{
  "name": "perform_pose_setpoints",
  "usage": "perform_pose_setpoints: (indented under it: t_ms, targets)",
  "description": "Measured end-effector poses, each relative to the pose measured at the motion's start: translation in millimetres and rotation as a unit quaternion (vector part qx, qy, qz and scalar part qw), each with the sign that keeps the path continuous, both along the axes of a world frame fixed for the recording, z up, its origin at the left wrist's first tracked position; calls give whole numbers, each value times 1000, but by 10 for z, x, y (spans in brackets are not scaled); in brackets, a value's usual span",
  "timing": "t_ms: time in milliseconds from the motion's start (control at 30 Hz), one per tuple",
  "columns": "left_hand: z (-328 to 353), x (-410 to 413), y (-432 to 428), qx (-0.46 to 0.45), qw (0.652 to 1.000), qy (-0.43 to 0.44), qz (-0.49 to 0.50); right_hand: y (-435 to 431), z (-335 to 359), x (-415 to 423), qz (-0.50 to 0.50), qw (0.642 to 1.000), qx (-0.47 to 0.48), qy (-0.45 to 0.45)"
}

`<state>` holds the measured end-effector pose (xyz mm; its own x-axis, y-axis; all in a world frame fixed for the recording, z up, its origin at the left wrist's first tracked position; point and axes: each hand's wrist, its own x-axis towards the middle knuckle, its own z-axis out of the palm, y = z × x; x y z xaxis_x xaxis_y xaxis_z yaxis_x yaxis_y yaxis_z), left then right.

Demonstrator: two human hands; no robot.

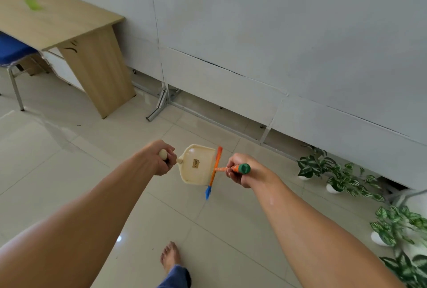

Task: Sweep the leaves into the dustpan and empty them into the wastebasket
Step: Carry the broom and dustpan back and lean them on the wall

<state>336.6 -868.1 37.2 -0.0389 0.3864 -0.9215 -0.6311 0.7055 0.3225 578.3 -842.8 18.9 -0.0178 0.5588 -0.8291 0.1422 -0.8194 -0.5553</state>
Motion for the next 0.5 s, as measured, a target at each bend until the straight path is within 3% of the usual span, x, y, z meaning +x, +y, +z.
perform_pose_setpoints:
  t_ms: [167, 500]
  targets:
    - [35, -516, 698, -6, 999, 11, -30, 663, -7, -477, 6, 999, 9, -38]
    - [101, -1177, 1897, -13, 997, 54, -58, 1748, -2, -1182, -16, 999, -12, -27]
